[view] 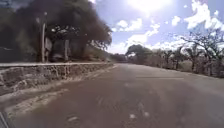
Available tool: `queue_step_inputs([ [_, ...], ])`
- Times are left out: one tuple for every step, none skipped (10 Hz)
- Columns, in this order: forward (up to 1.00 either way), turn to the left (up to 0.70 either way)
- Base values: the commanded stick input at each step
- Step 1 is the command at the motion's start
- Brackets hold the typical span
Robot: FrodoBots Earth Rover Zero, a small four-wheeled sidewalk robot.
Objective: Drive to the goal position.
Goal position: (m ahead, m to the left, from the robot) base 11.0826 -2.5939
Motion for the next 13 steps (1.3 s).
queue_step_inputs([
  [0.5,0.0],
  [0.5,0.0],
  [0.5,0.0],
  [0.5,0.0],
  [0.5,0.0],
  [0.5,0.0],
  [0.5,0.0],
  [0.5,0.0],
  [0.5,0.0],
  [0.5,0.0],
  [0.5,0.0],
  [0.5,0.0],
  [0.5,0.0],
])
